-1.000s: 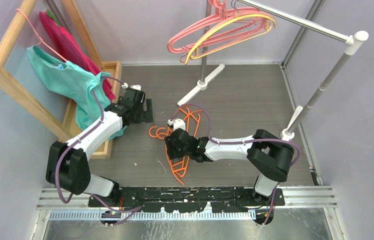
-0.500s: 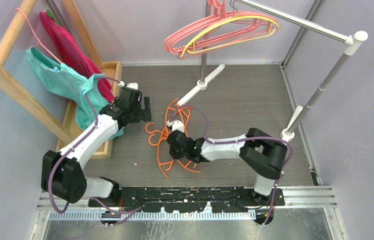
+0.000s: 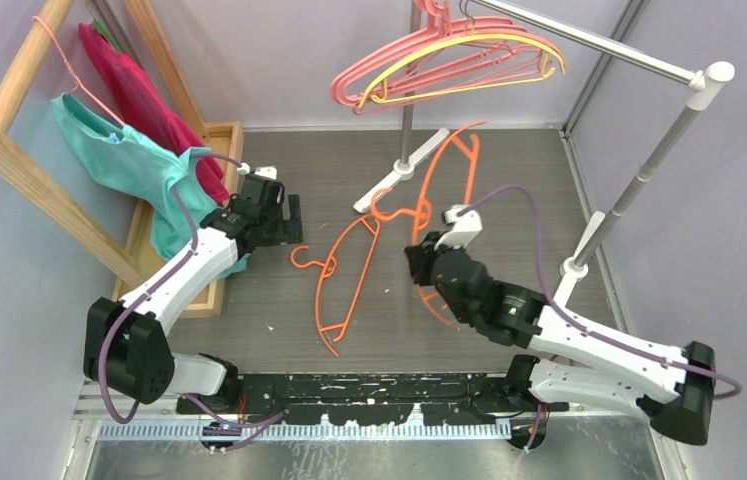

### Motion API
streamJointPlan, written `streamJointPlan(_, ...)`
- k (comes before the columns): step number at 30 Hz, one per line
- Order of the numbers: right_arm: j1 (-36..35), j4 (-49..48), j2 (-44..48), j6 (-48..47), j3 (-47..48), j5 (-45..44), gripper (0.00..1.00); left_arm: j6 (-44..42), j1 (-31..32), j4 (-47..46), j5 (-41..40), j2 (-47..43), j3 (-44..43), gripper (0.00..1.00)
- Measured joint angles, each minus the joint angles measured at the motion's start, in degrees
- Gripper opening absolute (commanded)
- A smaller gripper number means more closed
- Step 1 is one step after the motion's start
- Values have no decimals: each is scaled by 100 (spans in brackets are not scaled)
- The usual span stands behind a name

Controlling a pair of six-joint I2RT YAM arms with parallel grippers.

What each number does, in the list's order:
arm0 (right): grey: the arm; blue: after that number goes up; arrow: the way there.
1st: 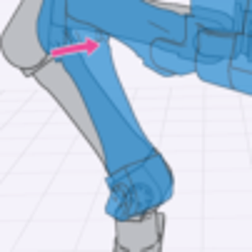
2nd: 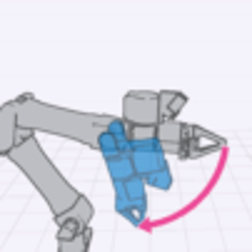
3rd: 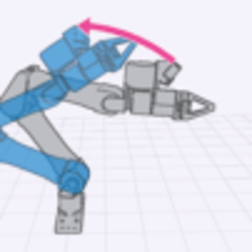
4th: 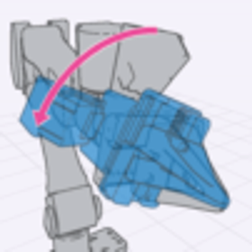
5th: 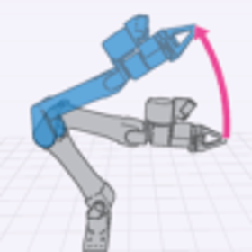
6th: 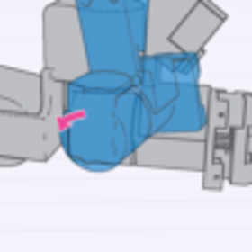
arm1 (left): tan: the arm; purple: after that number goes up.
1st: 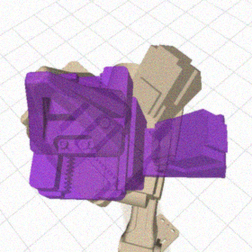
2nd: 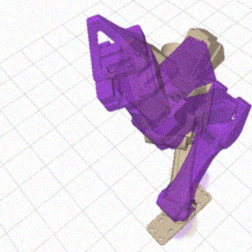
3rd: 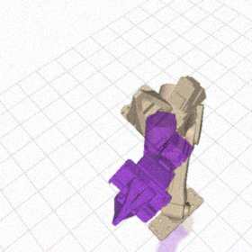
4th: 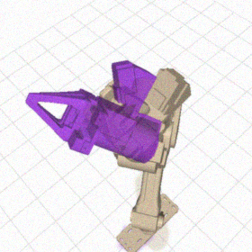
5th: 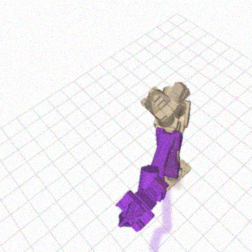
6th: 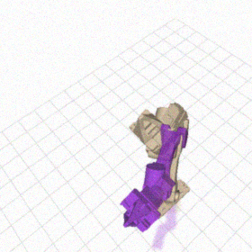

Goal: Organize the hangers

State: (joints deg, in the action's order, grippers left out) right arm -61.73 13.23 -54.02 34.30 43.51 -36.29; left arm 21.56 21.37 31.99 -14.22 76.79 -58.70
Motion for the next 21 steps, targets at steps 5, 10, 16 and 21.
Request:
streamJointPlan(5,1049,-229,527,-240,352,-181,1,-2,0,2,11,87,0,98)
streamJointPlan(10,2507,-962,203,-203,964,444,1,-20,0,-11,68,85,11,98)
streamJointPlan(16,3536,-1878,-595,267,1506,1484,1,-48,0,-33,96,83,61,98)
streamJointPlan(21,4179,-2557,-914,859,1530,2356,1,-101,0,-44,98,83,61,98)
